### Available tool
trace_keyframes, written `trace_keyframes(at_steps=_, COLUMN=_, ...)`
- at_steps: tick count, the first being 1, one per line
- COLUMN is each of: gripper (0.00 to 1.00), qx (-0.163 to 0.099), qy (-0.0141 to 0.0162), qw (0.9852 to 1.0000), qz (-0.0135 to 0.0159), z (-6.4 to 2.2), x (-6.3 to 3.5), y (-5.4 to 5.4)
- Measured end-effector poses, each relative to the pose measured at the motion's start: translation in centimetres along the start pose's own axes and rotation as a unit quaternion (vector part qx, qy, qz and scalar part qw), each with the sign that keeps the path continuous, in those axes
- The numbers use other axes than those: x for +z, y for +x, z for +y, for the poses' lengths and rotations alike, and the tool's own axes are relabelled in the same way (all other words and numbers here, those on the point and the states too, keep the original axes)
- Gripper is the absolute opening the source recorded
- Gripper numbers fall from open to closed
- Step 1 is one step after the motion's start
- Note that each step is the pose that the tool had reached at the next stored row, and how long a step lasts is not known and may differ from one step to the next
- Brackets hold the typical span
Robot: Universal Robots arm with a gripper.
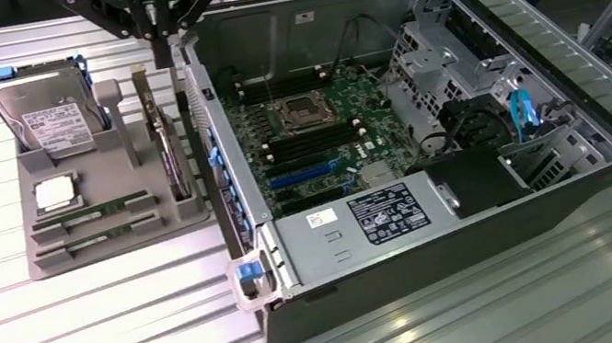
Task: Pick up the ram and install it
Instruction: 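Reach for the ram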
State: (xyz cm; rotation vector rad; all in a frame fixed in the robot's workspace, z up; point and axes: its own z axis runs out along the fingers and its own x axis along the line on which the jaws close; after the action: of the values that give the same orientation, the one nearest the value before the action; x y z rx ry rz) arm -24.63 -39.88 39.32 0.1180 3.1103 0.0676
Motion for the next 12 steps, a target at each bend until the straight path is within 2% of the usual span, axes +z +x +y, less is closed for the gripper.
trace_keyframes(at_steps=3, gripper=0.1, qx=0.0, qy=0.0001, qw=1.0, qz=0.0001, z=-0.09, x=-0.05, y=1.2)
trace_keyframes(at_steps=6, gripper=0.1, qx=0.0, qy=0.0, qw=1.0, qz=0.0, z=-0.33, x=-0.13, y=4.4)
trace_keyframes(at_steps=7, gripper=0.1, qx=0.0, qy=0.0, qw=1.0, qz=-0.0001, z=-0.39, x=-0.15, y=5.1)
trace_keyframes(at_steps=11, gripper=0.1, qx=0.0, qy=0.0, qw=1.0, qz=-0.0001, z=-0.53, x=-0.19, y=6.4)
trace_keyframes(at_steps=12, gripper=0.1, qx=0.0, qy=0.0, qw=1.0, qz=0.0, z=-0.83, x=-0.21, y=6.7)
